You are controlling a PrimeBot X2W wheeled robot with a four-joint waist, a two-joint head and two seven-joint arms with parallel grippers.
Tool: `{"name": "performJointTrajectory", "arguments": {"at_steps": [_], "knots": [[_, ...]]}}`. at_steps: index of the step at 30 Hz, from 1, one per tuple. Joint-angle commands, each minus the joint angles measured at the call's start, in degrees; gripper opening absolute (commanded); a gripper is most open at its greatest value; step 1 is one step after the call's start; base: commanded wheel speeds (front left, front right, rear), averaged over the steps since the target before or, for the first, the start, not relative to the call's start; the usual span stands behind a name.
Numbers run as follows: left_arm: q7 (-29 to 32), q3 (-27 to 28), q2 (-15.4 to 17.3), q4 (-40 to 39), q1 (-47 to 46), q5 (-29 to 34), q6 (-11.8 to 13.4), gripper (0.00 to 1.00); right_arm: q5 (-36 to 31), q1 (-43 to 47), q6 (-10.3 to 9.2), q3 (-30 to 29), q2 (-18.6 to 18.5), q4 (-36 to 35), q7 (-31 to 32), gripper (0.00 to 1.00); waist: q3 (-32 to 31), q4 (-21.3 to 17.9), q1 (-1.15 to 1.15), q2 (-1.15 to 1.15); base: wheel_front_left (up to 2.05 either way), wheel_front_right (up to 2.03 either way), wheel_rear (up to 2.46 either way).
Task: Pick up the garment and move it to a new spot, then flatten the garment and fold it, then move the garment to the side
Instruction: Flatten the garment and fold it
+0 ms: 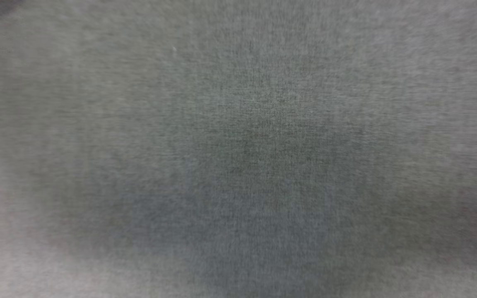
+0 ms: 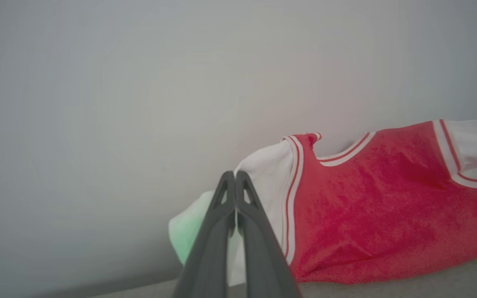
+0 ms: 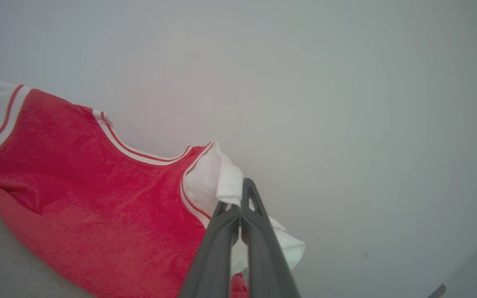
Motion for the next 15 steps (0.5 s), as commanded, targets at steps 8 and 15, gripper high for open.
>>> {"name": "performJointTrajectory", "arguments": {"at_steps": [8,15], "knots": [[2.04,-4.29,5.91,-11.02,21.94,-7.02,-0.21,0.0,13.07,21.17,-0.06,7.63,-7.32,-7.42,0.02,0.0,-18.13,-0.55,0.0,0.0,0.0,0.0,0.0],[4.23,-5.76,11.93,-23.79,43.37,-13.36,2.33,0.0,19.56,39.77,-0.06,9.63,-12.95,-14.03,1.5,0.0,-26.58,-0.78,0.0,0.0,0.0,0.0,0.0]]}}
